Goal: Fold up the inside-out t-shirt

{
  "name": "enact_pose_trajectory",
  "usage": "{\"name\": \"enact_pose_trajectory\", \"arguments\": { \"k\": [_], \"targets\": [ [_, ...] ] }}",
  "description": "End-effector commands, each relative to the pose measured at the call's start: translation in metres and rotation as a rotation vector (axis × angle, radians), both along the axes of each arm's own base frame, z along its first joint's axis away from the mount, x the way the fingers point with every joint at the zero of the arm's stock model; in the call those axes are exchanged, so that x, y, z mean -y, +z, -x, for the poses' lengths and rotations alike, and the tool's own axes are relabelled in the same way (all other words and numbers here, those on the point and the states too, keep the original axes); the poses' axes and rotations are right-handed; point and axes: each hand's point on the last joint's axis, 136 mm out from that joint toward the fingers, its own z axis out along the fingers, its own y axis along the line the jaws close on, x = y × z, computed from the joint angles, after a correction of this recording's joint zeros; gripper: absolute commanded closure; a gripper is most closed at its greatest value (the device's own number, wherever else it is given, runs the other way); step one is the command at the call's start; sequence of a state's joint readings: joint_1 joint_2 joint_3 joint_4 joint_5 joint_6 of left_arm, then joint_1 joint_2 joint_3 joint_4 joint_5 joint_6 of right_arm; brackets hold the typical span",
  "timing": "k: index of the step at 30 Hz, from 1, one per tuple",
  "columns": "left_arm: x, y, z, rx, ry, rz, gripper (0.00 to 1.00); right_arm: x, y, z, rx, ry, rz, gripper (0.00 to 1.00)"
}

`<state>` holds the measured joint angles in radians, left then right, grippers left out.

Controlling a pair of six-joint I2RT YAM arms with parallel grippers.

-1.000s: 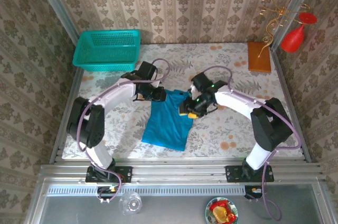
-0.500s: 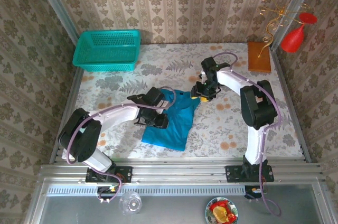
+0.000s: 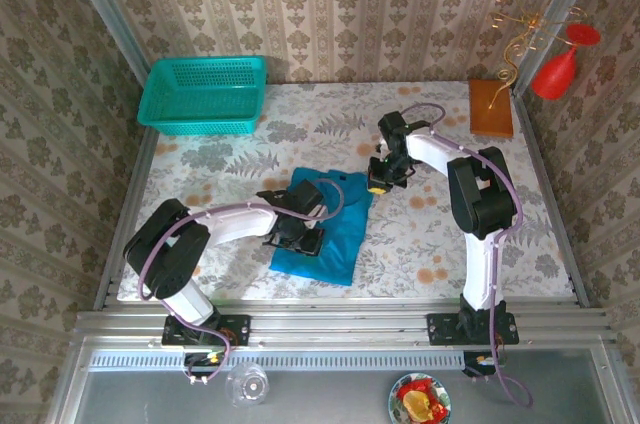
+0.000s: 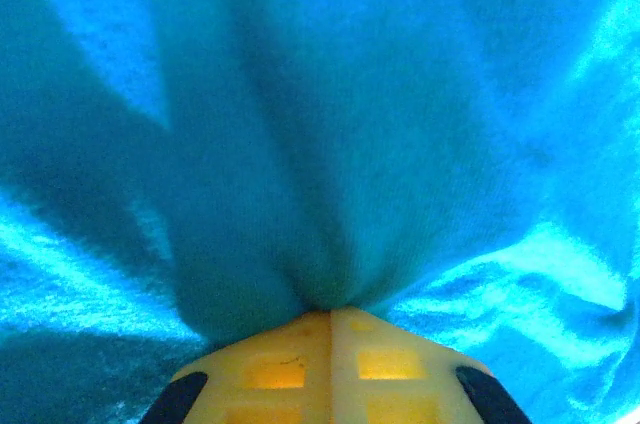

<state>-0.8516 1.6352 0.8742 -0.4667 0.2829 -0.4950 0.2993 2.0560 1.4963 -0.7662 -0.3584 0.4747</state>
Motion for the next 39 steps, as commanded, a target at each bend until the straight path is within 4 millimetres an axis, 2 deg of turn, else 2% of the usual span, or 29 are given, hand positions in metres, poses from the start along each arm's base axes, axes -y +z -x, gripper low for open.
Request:
{"name": "enact_pose_trajectory", "arguments": {
  "k": [1,5,9,16,20,23,25,30,35,37,39],
  "targets": [
    [-0.023,-0.027,0.022,-0.064,-0.005,-0.107,0.94,-0.004,0.042,-0.022,0.095,-0.009,-0.036,1.00],
    [-0.028,-0.032,0.027,-0.077,0.002,-0.117,0.95,-0.007,0.049,-0.030,0.107,-0.003,-0.047,1.00],
    [-0.029,-0.034,0.031,-0.084,0.010,-0.115,0.95,-0.011,0.041,-0.038,0.105,-0.001,-0.069,1.00],
    [-0.018,-0.028,0.033,-0.072,0.003,-0.081,0.95,0.004,-0.003,-0.045,0.046,-0.039,-0.015,1.00],
    [-0.004,-0.026,0.034,-0.072,-0.009,-0.040,0.95,0.004,-0.015,-0.050,0.032,-0.046,-0.053,0.94],
    [0.001,-0.027,0.036,-0.072,-0.019,-0.036,0.95,-0.001,-0.012,-0.050,0.043,-0.027,-0.079,0.90],
    [0.001,-0.029,0.036,-0.075,-0.017,-0.041,0.95,-0.003,-0.004,-0.050,0.058,-0.025,-0.098,0.81],
    [0.000,-0.031,0.037,-0.075,-0.018,-0.047,0.95,-0.002,0.021,-0.044,0.096,-0.050,-0.112,0.69],
    [-0.001,-0.031,0.036,-0.076,-0.019,-0.051,0.95,0.011,0.024,-0.028,0.076,-0.098,-0.039,0.65],
    [0.000,-0.031,0.037,-0.079,-0.022,-0.049,0.95,0.004,0.023,-0.024,0.066,-0.095,-0.054,0.64],
    [0.000,-0.031,0.038,-0.083,-0.026,-0.045,0.95,-0.012,0.019,-0.023,0.054,-0.082,-0.121,0.63]
  ]
}}
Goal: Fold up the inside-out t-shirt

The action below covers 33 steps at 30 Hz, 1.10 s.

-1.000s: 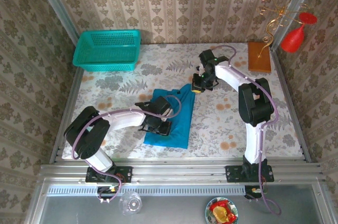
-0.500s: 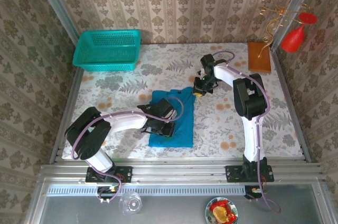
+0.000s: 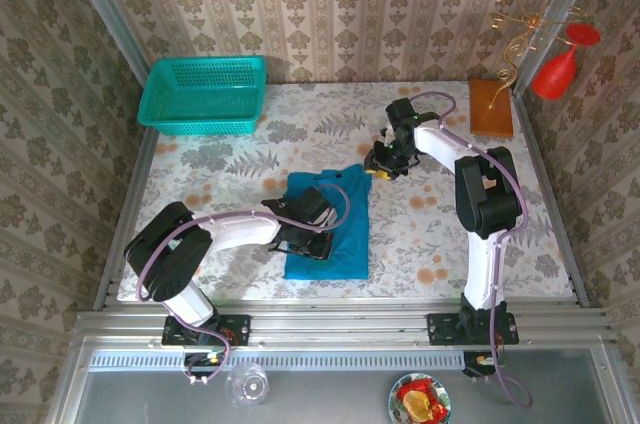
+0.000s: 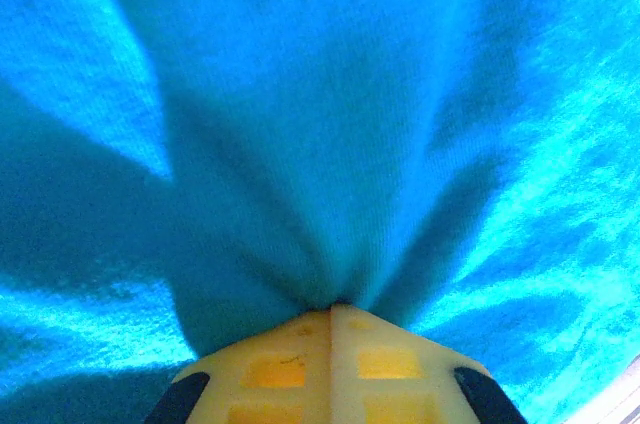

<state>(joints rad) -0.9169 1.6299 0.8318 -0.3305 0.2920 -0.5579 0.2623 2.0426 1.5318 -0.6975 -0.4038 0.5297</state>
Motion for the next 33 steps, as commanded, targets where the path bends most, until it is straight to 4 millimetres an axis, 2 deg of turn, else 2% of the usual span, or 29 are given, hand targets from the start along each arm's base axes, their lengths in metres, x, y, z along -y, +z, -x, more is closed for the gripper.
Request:
{"name": "enact_pose_trajectory", "arguments": {
  "k": [1,5,10,17,21,24,27,33],
  "targets": [
    [-0.025,-0.030,0.029,-0.111,-0.022,-0.129,0.95,-0.016,-0.005,0.007,-0.034,0.000,-0.051,0.63],
    [-0.042,-0.019,0.024,-0.057,-0.009,-0.151,0.93,-0.017,-0.020,0.009,-0.066,0.006,0.005,0.61],
    [-0.055,-0.005,0.015,-0.050,0.057,-0.097,0.87,-0.015,-0.024,0.010,-0.075,-0.009,0.040,0.60],
    [-0.038,0.032,-0.024,-0.004,0.121,0.075,0.87,-0.019,-0.025,0.012,-0.077,0.006,0.091,0.60],
    [-0.042,0.049,-0.055,0.040,0.161,0.101,0.85,-0.011,-0.020,0.019,-0.068,0.003,0.173,0.57],
    [-0.051,0.049,-0.079,0.062,0.188,0.080,0.87,-0.012,-0.018,0.024,-0.052,0.008,0.172,0.54],
    [-0.061,0.039,-0.098,0.090,0.161,-0.039,0.90,-0.015,-0.024,0.027,-0.062,0.015,0.156,0.54],
    [-0.075,0.014,-0.118,0.039,0.178,-0.140,0.92,-0.020,-0.033,0.031,-0.082,0.015,0.153,0.54]
  ]
}}
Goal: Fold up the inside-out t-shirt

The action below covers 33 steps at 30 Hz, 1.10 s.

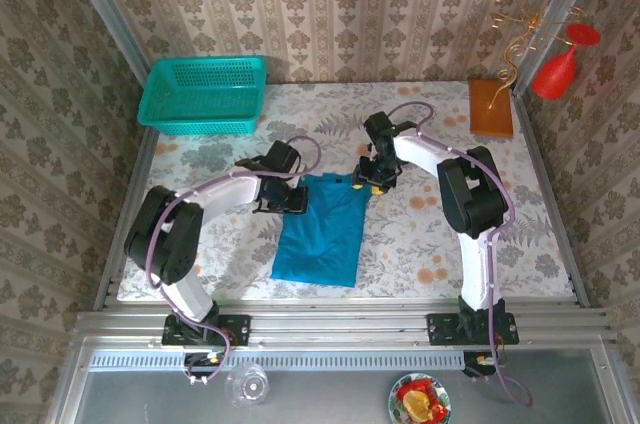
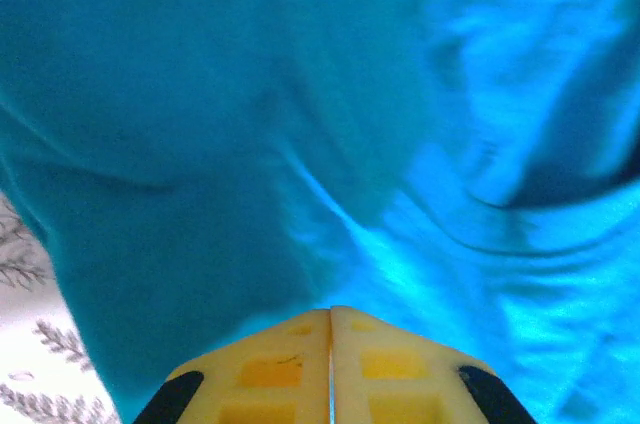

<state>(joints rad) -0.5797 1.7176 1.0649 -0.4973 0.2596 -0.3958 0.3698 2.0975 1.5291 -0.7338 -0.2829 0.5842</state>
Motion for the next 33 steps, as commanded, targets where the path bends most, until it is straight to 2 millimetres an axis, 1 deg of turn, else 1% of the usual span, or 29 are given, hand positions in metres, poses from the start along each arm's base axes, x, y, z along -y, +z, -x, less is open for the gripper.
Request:
{"name": "enact_pose_trajectory", "arguments": {
  "k": [1,6,8,13,14,16,18,20,24,26,29,31,33],
  "targets": [
    [-0.020,-0.016,0.002,-0.054,-0.017,-0.098,0.92,0.001,-0.001,0.006,-0.005,-0.016,0.023,0.53],
    [-0.023,-0.033,0.001,-0.098,-0.017,-0.124,0.92,0.009,0.002,0.008,0.019,-0.022,0.067,0.52],
    [-0.023,-0.038,0.002,-0.106,-0.020,-0.128,0.92,0.010,-0.001,0.009,0.013,-0.022,0.075,0.52],
    [-0.024,-0.042,0.003,-0.116,-0.018,-0.130,0.93,0.009,-0.006,0.010,0.002,-0.017,0.071,0.52],
    [-0.023,-0.042,0.003,-0.116,-0.018,-0.129,0.93,0.007,-0.008,0.010,-0.004,-0.017,0.064,0.53],
    [-0.023,-0.043,0.003,-0.118,-0.017,-0.126,0.93,0.002,-0.010,0.010,-0.013,-0.019,0.038,0.60],
    [-0.023,-0.045,0.004,-0.126,-0.018,-0.126,0.94,-0.007,-0.005,0.008,0.004,-0.021,0.009,0.71],
    [-0.022,-0.047,0.004,-0.128,-0.018,-0.126,0.94,-0.015,0.004,0.005,0.031,-0.013,-0.007,0.82],
    [-0.022,-0.048,0.004,-0.136,-0.018,-0.126,0.94,-0.030,0.032,-0.004,0.090,0.017,-0.023,0.97],
    [-0.022,-0.048,0.004,-0.136,-0.018,-0.125,0.94,-0.034,0.044,-0.006,0.113,0.025,-0.029,1.00],
    [-0.024,-0.050,0.006,-0.140,-0.016,-0.129,0.94,-0.041,0.056,-0.007,0.139,0.031,-0.058,1.00],
    [-0.025,-0.051,0.007,-0.144,-0.015,-0.130,0.95,-0.044,0.055,-0.008,0.141,0.032,-0.083,1.00],
    [-0.026,-0.053,0.008,-0.146,-0.012,-0.131,0.95,-0.047,0.048,-0.007,0.122,0.027,-0.109,1.00]
  ]
}}
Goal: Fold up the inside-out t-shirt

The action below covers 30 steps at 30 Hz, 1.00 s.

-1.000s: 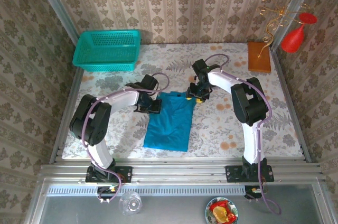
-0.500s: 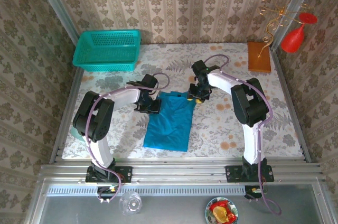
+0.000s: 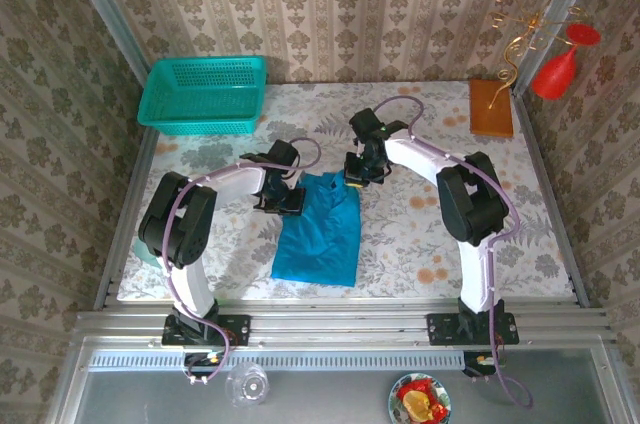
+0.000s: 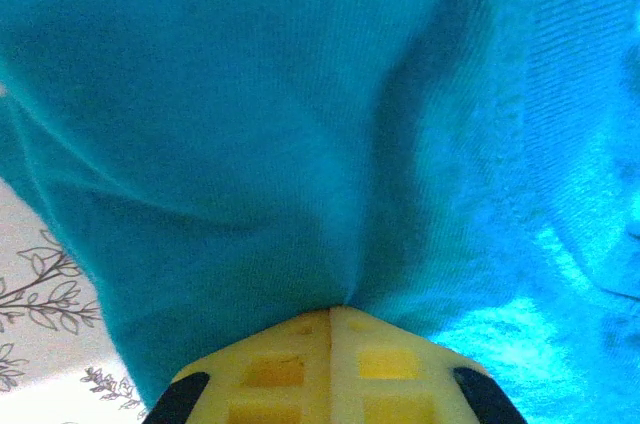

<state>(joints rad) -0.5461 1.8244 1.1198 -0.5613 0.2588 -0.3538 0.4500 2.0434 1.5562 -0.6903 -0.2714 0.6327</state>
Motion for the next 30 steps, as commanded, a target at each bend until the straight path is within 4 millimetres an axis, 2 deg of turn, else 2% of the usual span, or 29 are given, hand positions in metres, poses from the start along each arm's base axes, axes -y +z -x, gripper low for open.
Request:
{"name": "enact_pose_trajectory", "arguments": {
  "k": [1,4,5,8,9,13,21,22,23,24,25,27,30],
  "targets": [
    [-0.015,-0.028,0.013,-0.067,-0.006,-0.066,0.95,-0.008,0.011,-0.002,0.005,-0.003,-0.062,1.00],
    [-0.016,-0.029,0.014,-0.067,-0.002,-0.067,0.95,0.000,0.005,0.000,-0.003,-0.008,-0.011,1.00],
    [-0.016,-0.030,0.015,-0.069,-0.001,-0.067,0.95,0.006,0.003,0.002,-0.006,-0.014,0.022,0.97],
    [-0.017,-0.031,0.016,-0.072,0.001,-0.068,0.95,0.020,0.007,0.003,0.006,-0.019,0.095,0.73],
    [-0.017,-0.031,0.016,-0.071,0.001,-0.068,0.95,0.020,0.009,0.002,0.014,-0.017,0.090,0.74],
    [-0.017,-0.031,0.016,-0.073,-0.001,-0.067,0.95,0.014,0.016,0.002,0.027,-0.008,0.054,1.00],
    [-0.017,-0.029,0.015,-0.072,-0.002,-0.069,0.95,0.006,0.021,-0.001,0.031,-0.004,0.016,1.00],
    [-0.018,-0.029,0.016,-0.073,-0.002,-0.071,0.95,0.005,0.022,-0.001,0.029,-0.007,0.017,0.94],
    [-0.018,-0.030,0.016,-0.074,-0.002,-0.072,0.95,0.005,0.024,-0.001,0.031,-0.012,0.023,0.80],
    [-0.019,-0.030,0.016,-0.076,-0.002,-0.073,0.94,0.005,0.026,-0.001,0.036,-0.012,0.026,0.78],
    [-0.019,-0.031,0.017,-0.078,-0.001,-0.074,0.94,0.004,0.030,-0.002,0.044,-0.012,0.023,0.81],
    [-0.019,-0.032,0.017,-0.080,-0.001,-0.074,0.94,0.000,0.036,-0.003,0.061,-0.007,0.008,0.99],
    [-0.019,-0.032,0.018,-0.085,-0.002,-0.073,0.95,-0.004,0.041,-0.003,0.069,0.001,0.005,0.99]
  ]
}}
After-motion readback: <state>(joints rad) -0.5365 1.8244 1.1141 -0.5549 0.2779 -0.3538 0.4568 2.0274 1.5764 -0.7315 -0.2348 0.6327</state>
